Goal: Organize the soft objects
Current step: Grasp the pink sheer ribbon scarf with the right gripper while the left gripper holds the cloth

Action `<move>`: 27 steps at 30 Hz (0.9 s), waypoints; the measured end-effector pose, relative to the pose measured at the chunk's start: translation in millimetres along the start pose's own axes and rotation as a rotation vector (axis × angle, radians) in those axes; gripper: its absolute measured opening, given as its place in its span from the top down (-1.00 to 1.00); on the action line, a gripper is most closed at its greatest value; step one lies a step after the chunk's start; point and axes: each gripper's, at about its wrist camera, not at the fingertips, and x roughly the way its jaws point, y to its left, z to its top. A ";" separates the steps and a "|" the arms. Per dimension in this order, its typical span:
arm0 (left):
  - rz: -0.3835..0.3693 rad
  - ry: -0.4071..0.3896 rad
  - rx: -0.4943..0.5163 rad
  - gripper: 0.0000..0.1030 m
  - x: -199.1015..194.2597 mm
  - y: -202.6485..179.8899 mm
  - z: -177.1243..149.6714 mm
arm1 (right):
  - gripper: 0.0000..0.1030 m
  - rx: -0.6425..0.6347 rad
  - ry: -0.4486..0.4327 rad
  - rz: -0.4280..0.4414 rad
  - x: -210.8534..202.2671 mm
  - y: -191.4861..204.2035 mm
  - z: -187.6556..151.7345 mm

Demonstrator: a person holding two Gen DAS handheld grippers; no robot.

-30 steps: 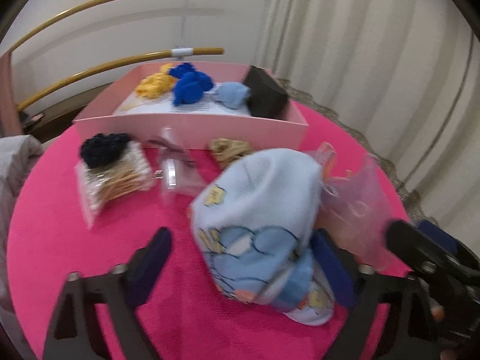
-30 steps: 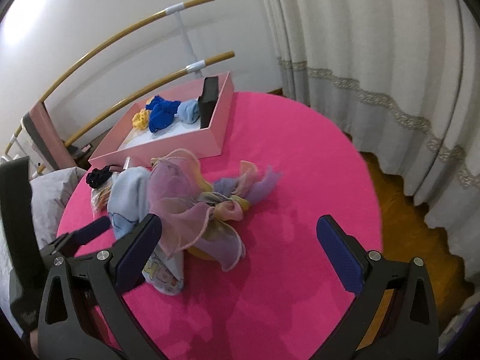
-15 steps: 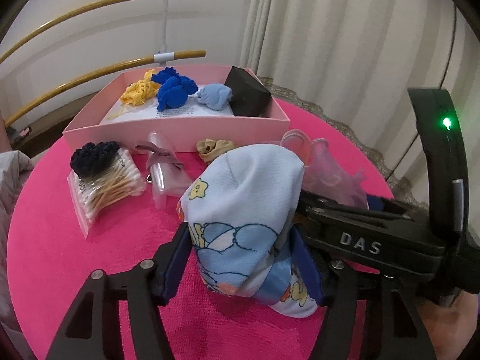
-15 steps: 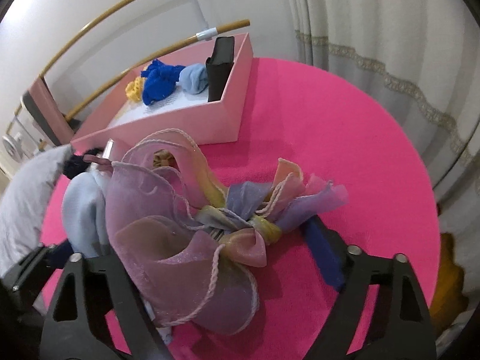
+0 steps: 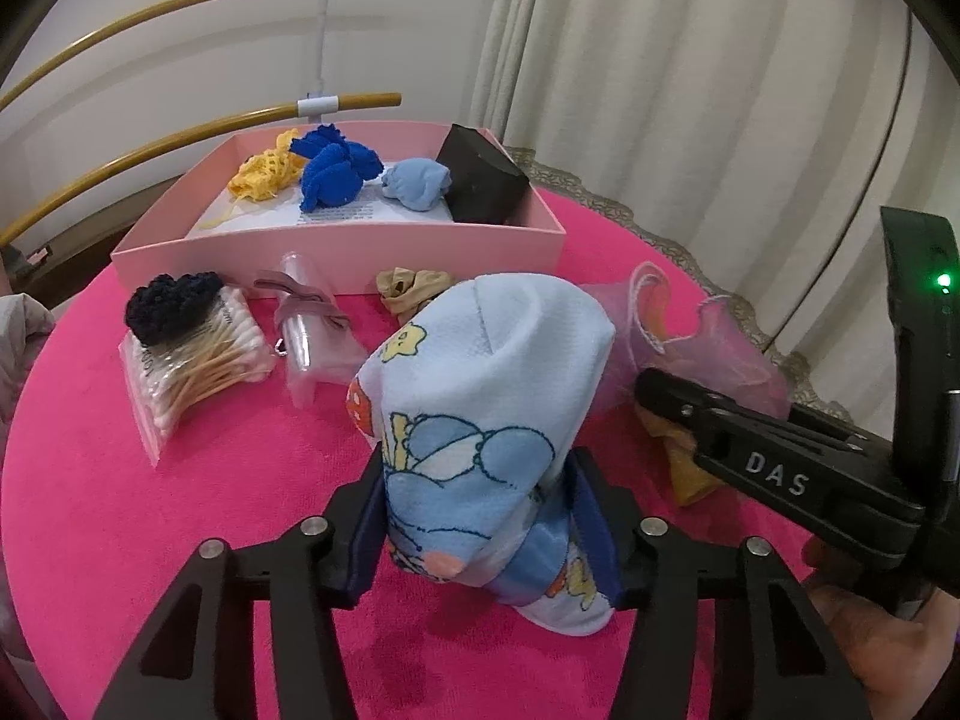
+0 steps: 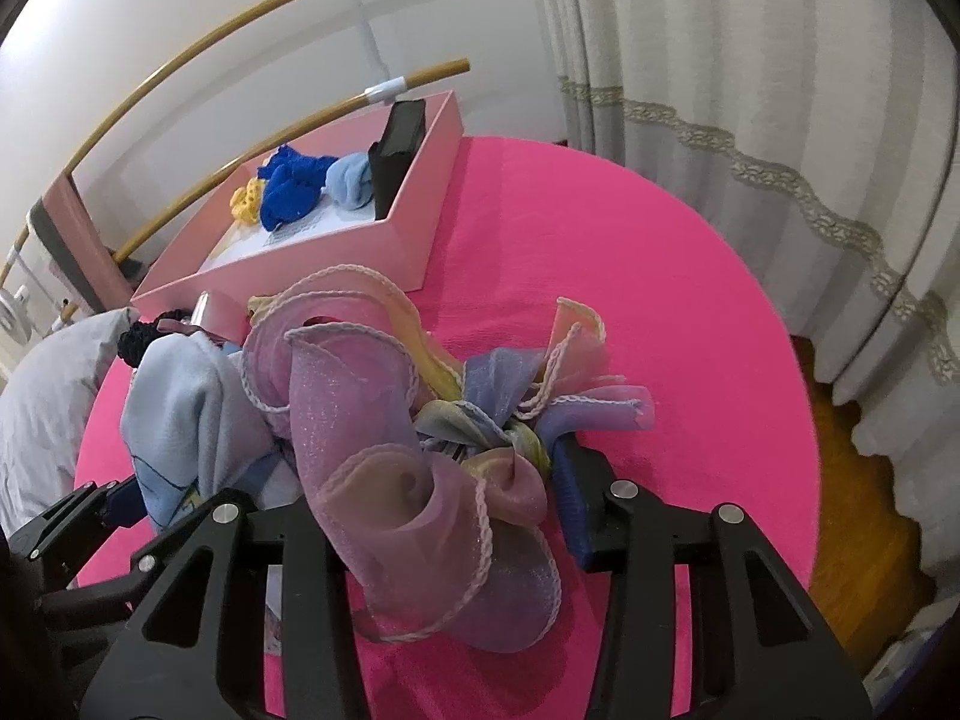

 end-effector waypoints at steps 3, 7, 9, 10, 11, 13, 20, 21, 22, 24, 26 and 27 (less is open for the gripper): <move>0.004 -0.002 -0.006 0.04 -6.2 3.0 -1.0 | 0.21 0.002 -0.004 -0.004 -7.3 -0.4 -3.8; 0.016 -0.012 -0.008 0.06 -18.5 9.1 -3.5 | 0.21 -0.004 -0.003 0.002 -11.4 4.0 -4.6; 0.024 -0.022 -0.006 0.07 -25.7 12.2 -5.0 | 0.21 -0.009 -0.005 0.007 -14.6 7.6 -7.4; 0.029 -0.028 -0.003 0.07 -30.9 14.1 -6.5 | 0.21 -0.012 -0.006 0.010 -16.8 9.3 -9.0; 0.037 -0.034 -0.001 0.07 -36.5 16.1 -8.1 | 0.21 -0.016 -0.007 0.013 -18.5 11.4 -10.1; 0.048 -0.043 0.001 0.07 -45.3 19.0 -10.6 | 0.21 -0.023 -0.010 0.017 -22.2 16.7 -11.8; 0.089 -0.071 0.004 0.07 -73.2 29.5 -16.0 | 0.21 -0.058 -0.023 0.025 -37.0 36.6 -16.3; 0.093 -0.073 0.003 0.07 -76.0 30.7 -16.0 | 0.21 -0.063 -0.025 0.027 -38.8 39.6 -16.3; 0.098 -0.077 0.001 0.07 -80.3 32.9 -16.6 | 0.21 -0.069 -0.028 0.027 -40.8 42.9 -16.4; 0.103 -0.082 -0.001 0.07 -84.0 35.4 -15.8 | 0.21 -0.079 -0.034 0.028 -45.0 49.0 -17.2; 0.108 -0.090 -0.004 0.07 -90.0 38.9 -16.1 | 0.21 -0.089 -0.037 0.029 -48.9 54.8 -17.6; 0.110 -0.093 -0.005 0.07 -92.6 40.5 -16.0 | 0.21 -0.095 -0.041 0.029 -51.5 58.1 -17.6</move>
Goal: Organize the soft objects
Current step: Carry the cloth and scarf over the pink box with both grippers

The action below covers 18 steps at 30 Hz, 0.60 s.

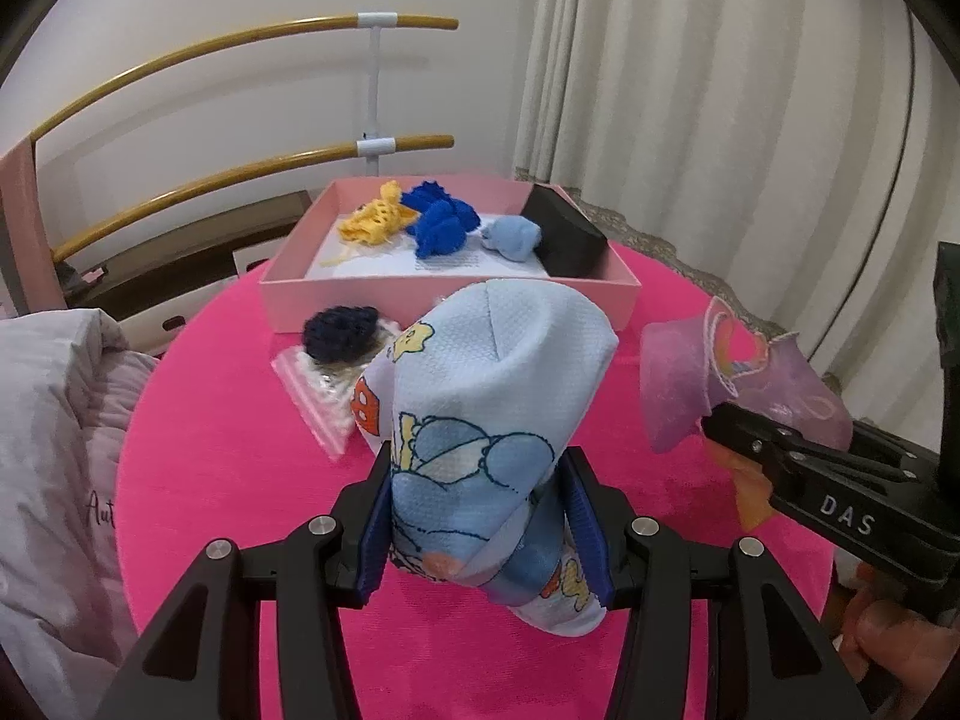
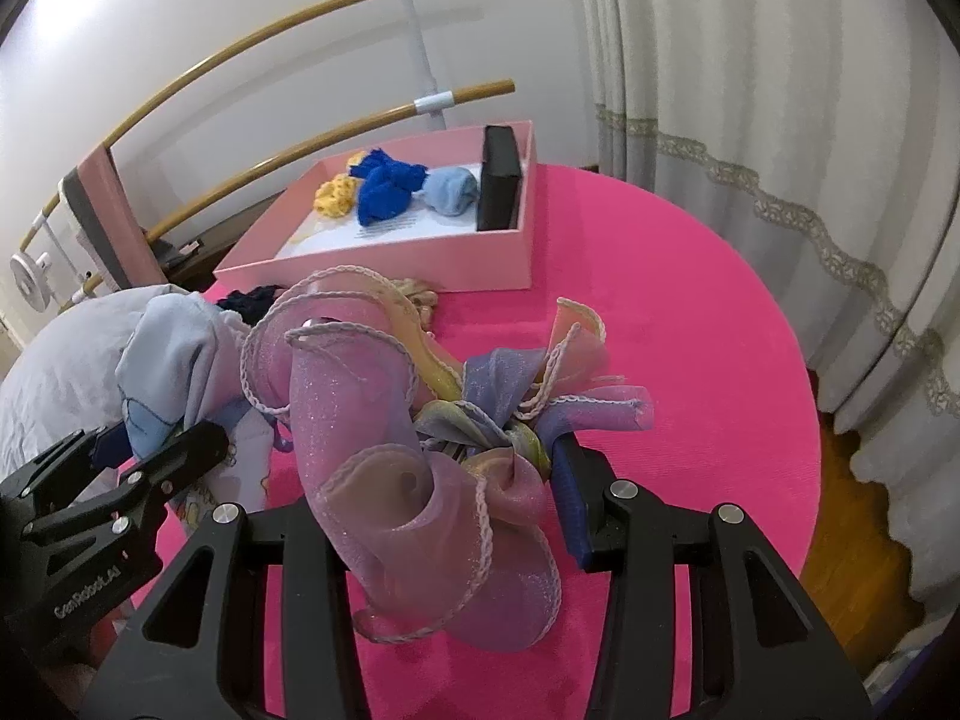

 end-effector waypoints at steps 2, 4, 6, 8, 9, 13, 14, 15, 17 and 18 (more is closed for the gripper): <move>0.006 -0.011 -0.005 0.07 -6.0 5.1 1.0 | 0.21 -0.008 -0.005 0.001 -2.8 4.2 1.1; 0.011 -0.018 -0.010 0.07 -10.6 10.0 2.6 | 0.21 -0.019 -0.010 0.004 -6.4 9.7 2.2; 0.016 -0.024 -0.015 0.07 -14.3 14.8 3.8 | 0.21 -0.029 -0.015 0.007 -9.7 13.8 3.2; 0.021 -0.030 -0.020 0.07 -18.5 18.3 4.0 | 0.21 -0.039 -0.019 0.010 -12.3 18.1 4.4; 0.023 -0.032 -0.022 0.07 -20.1 19.9 4.0 | 0.21 -0.043 -0.020 0.011 -13.0 19.9 5.3; 0.029 -0.039 -0.029 0.07 -24.1 24.7 4.7 | 0.21 -0.058 -0.027 0.016 -15.5 27.5 8.5; 0.030 -0.040 -0.030 0.07 -25.4 25.5 4.6 | 0.21 -0.060 -0.028 0.017 -15.6 28.8 9.2; 0.031 -0.041 -0.031 0.07 -24.6 25.4 5.3 | 0.21 -0.063 -0.029 0.017 -16.3 30.1 9.8; 0.032 -0.042 -0.032 0.07 -26.7 25.8 4.8 | 0.21 -0.065 -0.031 0.019 -17.8 31.4 9.9; 0.032 -0.042 -0.032 0.07 -27.0 26.0 5.1 | 0.21 -0.066 -0.033 0.019 -18.4 32.2 10.0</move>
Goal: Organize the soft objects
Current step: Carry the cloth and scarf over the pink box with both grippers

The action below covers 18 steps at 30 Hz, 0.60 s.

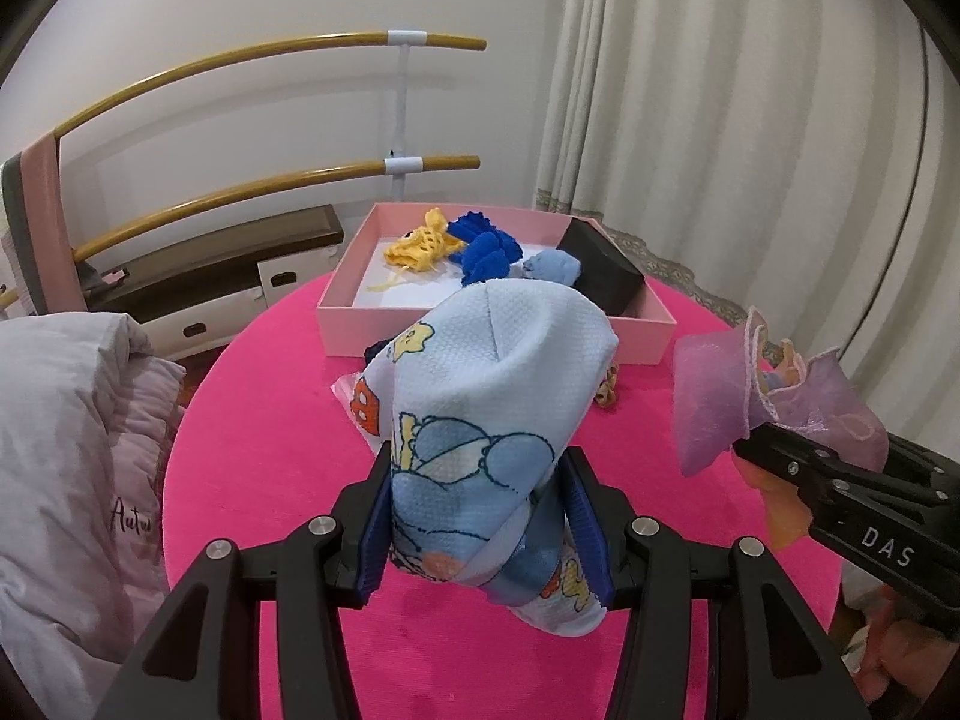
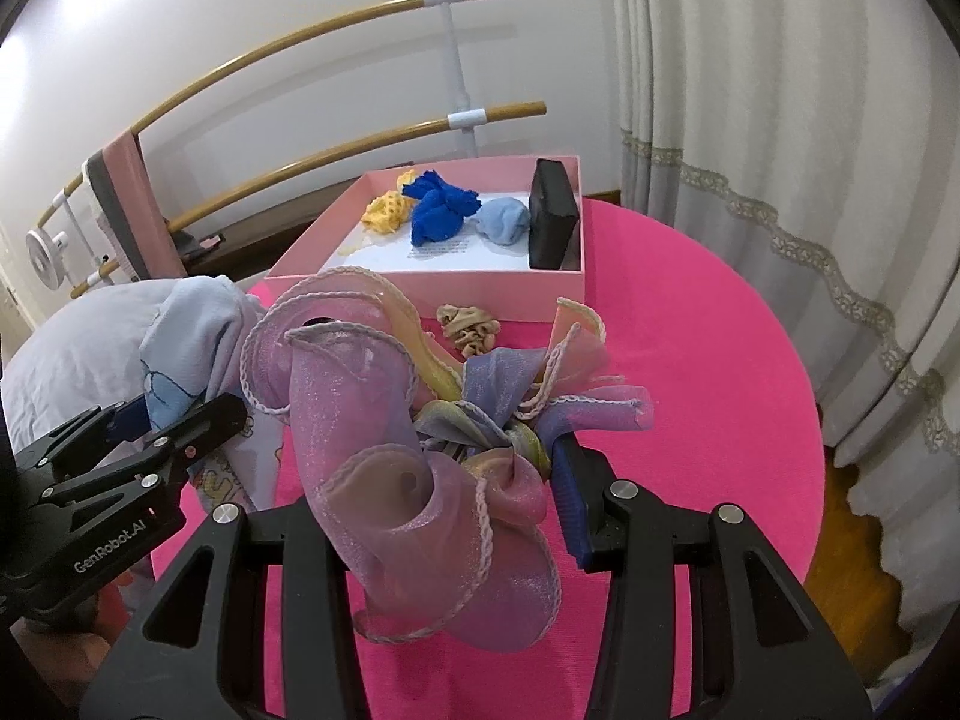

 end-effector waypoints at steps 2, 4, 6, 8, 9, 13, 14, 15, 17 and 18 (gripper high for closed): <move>0.002 -0.001 0.002 0.07 -1.7 0.0 -0.2 | 0.21 0.001 -0.002 0.003 -0.9 -0.4 0.9; 0.005 -0.001 0.003 0.07 -1.0 0.3 1.3 | 0.21 0.001 -0.006 0.007 -1.8 0.1 2.8; 0.010 -0.002 0.005 0.07 1.1 0.9 3.8 | 0.21 -0.002 -0.011 0.013 -3.4 0.7 5.4; 0.016 -0.006 0.009 0.07 1.3 1.7 6.7 | 0.21 -0.008 -0.020 0.018 -6.0 2.0 10.1; 0.018 -0.008 0.011 0.07 0.9 1.7 7.7 | 0.21 -0.010 -0.025 0.023 -7.4 2.2 12.6; 0.027 -0.032 0.012 0.07 0.8 6.9 20.9 | 0.21 -0.026 -0.048 0.038 -12.7 4.1 28.0; 0.030 -0.037 0.012 0.07 0.5 8.2 22.8 | 0.21 -0.029 -0.054 0.038 -13.2 4.2 32.4; 0.033 -0.045 0.011 0.07 0.3 10.0 27.3 | 0.21 -0.034 -0.062 0.037 -13.5 4.6 37.9; 0.033 -0.061 0.006 0.07 0.7 13.8 37.7 | 0.21 -0.036 -0.077 0.046 -14.3 4.1 48.8; 0.034 -0.068 0.004 0.07 0.9 16.0 42.4 | 0.21 -0.038 -0.083 0.048 -14.5 3.9 53.4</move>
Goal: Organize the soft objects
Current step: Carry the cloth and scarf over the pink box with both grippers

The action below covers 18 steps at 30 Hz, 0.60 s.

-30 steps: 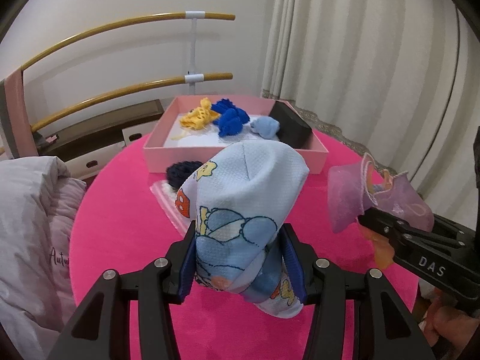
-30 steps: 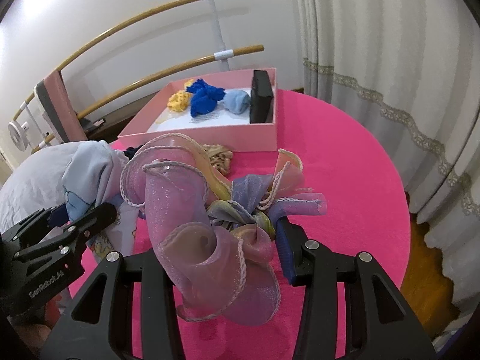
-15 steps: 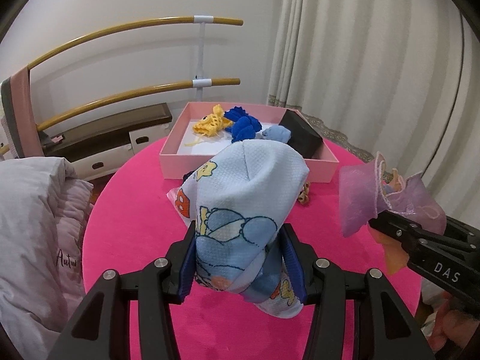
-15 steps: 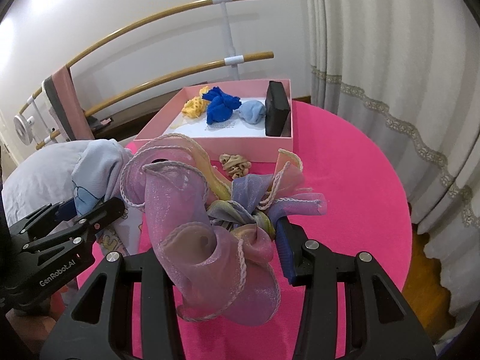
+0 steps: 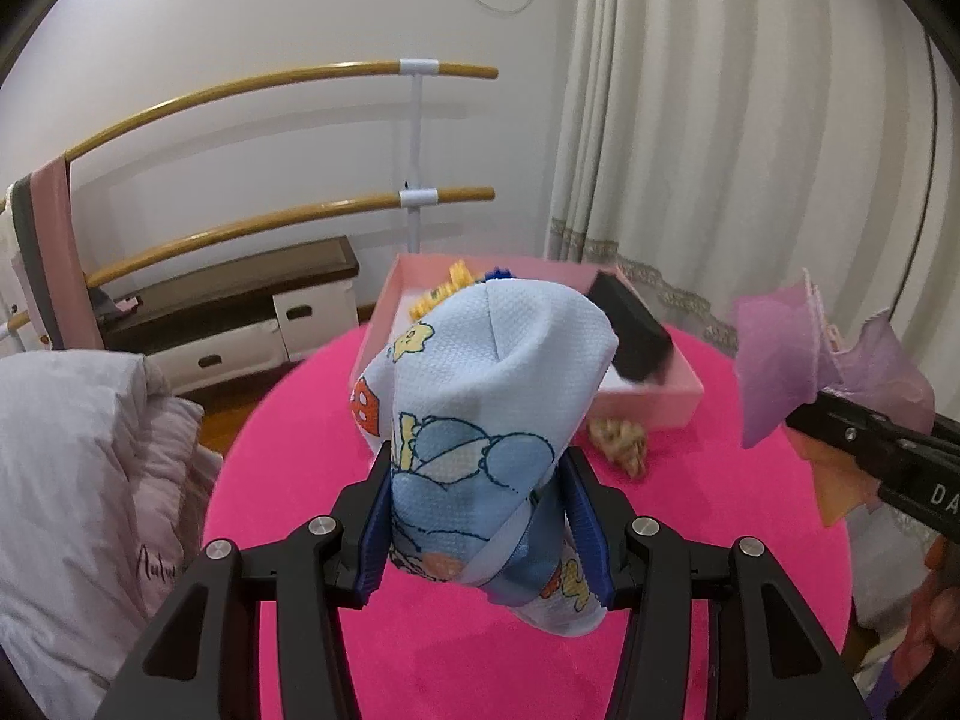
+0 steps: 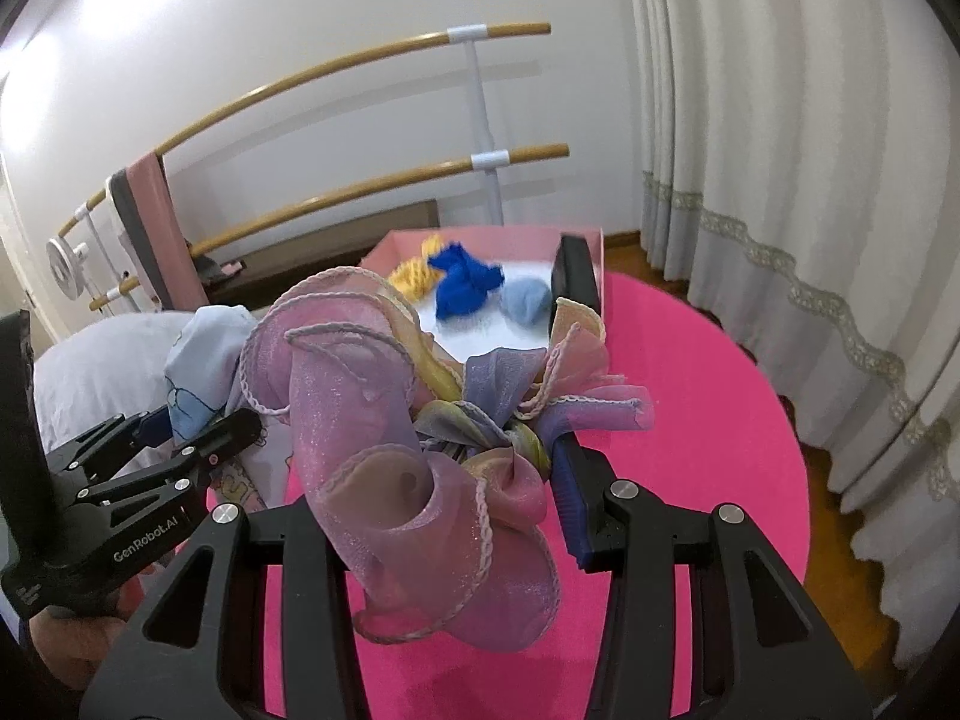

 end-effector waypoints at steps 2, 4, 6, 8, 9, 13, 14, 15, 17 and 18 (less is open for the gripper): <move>0.007 -0.020 -0.004 0.07 2.5 5.5 13.0 | 0.21 -0.006 -0.017 -0.002 0.9 -0.6 12.8; 0.012 -0.038 -0.016 0.07 8.0 12.5 28.4 | 0.21 -0.006 -0.031 -0.004 4.3 -2.7 26.1; 0.014 -0.045 -0.022 0.07 13.0 18.3 40.8 | 0.20 0.002 -0.039 0.001 9.4 -5.2 39.1; 0.012 -0.052 -0.028 0.06 21.7 25.3 57.6 | 0.20 0.017 -0.045 0.014 17.7 -8.0 53.4; 0.016 -0.055 -0.029 0.07 27.2 27.6 65.1 | 0.20 0.026 -0.046 0.022 22.7 -9.9 60.8; 0.008 -0.053 -0.037 0.06 53.1 34.6 93.4 | 0.19 0.054 -0.040 0.053 44.8 -15.1 85.3; 0.010 -0.052 -0.034 0.06 60.9 35.6 100.6 | 0.19 0.058 -0.033 0.059 51.6 -15.6 90.5; 0.011 -0.051 -0.033 0.06 67.7 36.9 105.2 | 0.19 0.063 -0.024 0.069 59.0 -16.3 95.0; 0.011 -0.043 -0.033 0.06 83.2 38.3 115.0 | 0.19 0.078 -0.005 0.087 73.2 -20.1 100.2; 0.010 -0.038 -0.032 0.06 89.7 38.2 118.3 | 0.19 0.086 0.006 0.096 80.8 -21.2 102.7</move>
